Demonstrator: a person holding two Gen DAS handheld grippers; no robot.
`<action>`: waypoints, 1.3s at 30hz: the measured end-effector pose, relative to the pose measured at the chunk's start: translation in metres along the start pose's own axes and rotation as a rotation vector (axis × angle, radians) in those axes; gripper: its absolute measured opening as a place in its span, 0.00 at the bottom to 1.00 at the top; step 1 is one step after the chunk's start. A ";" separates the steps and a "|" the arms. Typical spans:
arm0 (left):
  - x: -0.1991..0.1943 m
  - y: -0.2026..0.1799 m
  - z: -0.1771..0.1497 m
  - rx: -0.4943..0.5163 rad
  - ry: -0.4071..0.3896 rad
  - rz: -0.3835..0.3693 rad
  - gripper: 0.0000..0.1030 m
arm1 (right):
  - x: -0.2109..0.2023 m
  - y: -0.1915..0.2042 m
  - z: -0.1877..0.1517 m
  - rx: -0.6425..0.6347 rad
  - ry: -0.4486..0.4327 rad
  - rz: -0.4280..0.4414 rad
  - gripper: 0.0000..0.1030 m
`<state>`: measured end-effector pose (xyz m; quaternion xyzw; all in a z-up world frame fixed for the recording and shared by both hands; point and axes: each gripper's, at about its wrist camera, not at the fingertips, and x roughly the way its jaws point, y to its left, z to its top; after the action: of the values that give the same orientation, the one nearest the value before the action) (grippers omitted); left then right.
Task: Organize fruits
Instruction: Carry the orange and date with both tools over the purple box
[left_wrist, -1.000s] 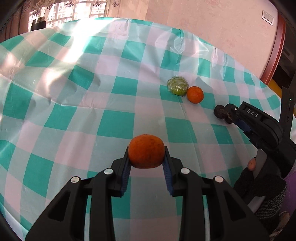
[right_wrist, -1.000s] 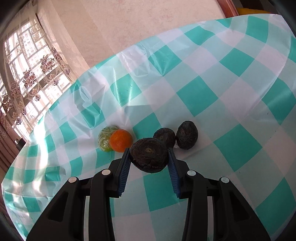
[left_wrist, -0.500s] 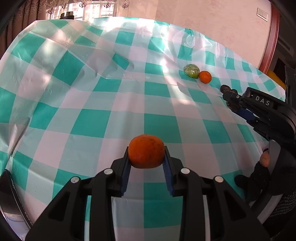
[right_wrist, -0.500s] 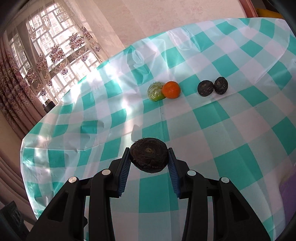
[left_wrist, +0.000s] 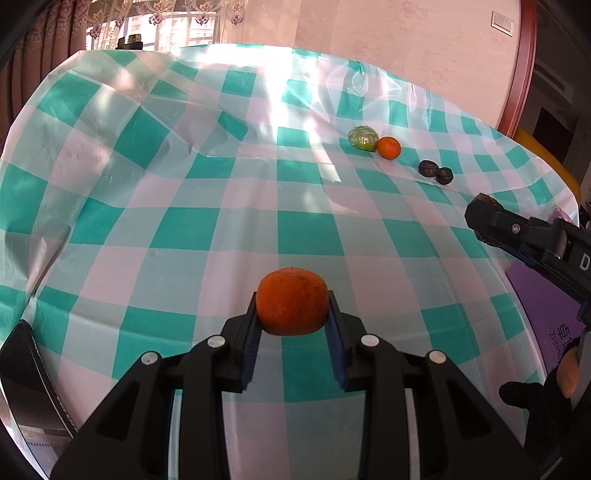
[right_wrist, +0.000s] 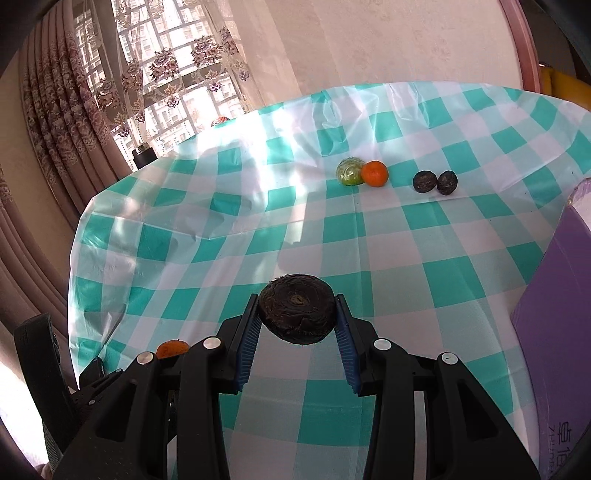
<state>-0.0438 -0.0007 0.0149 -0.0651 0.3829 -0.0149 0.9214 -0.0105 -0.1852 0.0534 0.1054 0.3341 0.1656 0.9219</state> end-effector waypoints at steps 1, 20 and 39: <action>-0.001 -0.002 0.000 0.005 -0.002 -0.001 0.31 | -0.004 0.000 -0.002 -0.005 0.001 -0.004 0.38; -0.038 -0.068 -0.012 0.167 -0.041 -0.040 0.32 | -0.102 -0.024 -0.035 -0.064 -0.004 -0.011 0.39; -0.093 -0.249 0.004 0.518 -0.136 -0.290 0.32 | -0.241 -0.140 -0.014 0.076 -0.155 -0.307 0.39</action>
<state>-0.1008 -0.2394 0.1159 0.1173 0.2905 -0.2388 0.9192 -0.1614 -0.4036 0.1402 0.1002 0.2801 0.0013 0.9547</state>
